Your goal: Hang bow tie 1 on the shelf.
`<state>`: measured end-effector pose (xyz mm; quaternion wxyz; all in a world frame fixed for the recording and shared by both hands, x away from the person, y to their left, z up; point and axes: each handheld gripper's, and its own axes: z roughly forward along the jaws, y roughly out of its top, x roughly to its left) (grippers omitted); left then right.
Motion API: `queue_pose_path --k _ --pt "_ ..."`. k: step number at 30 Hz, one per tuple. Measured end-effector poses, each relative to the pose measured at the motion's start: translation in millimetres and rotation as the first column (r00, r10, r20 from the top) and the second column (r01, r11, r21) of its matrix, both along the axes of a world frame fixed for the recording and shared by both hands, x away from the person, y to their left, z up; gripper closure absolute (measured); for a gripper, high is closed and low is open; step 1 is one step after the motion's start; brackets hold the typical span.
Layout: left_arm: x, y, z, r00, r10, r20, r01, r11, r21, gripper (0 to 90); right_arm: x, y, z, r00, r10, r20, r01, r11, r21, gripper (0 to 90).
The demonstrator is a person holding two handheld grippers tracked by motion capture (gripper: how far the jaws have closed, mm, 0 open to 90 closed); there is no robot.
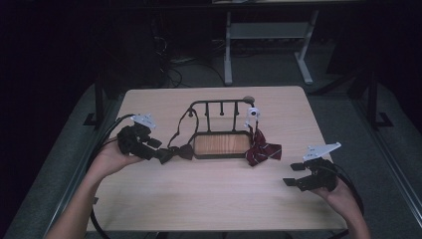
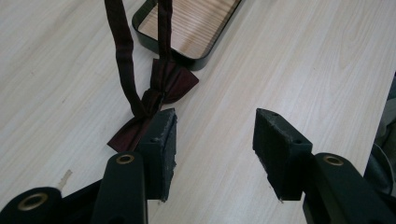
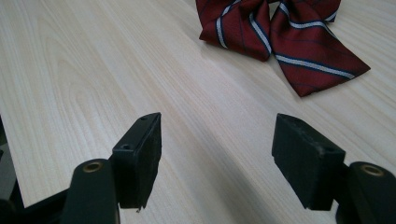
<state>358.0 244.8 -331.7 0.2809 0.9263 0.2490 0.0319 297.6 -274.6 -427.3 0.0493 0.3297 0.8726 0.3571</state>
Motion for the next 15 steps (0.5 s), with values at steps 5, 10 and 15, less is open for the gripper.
queue_pose_path --k 5,10,15 --pt "-5.2 0.6 -3.6 1.0 0.001 0.002 -0.001 1.0 0.002 49.1 -0.1 0.4 -0.1 1.0 -0.001 -0.003 0.001 1.0 0.0 32.7" --pt "-9.5 1.4 -8.2 0.9999 0.012 0.003 -0.011 0.9999 -0.003 47.2 0.0 -0.2 -0.3 1.0 0.0 -0.001 0.0 1.0 -0.001 32.6" --pt "-13.3 2.6 -14.2 1.0 0.007 0.001 -0.007 1.0 0.004 46.8 0.2 0.0 -0.3 1.0 -0.001 -0.001 0.001 1.0 -0.002 32.5"
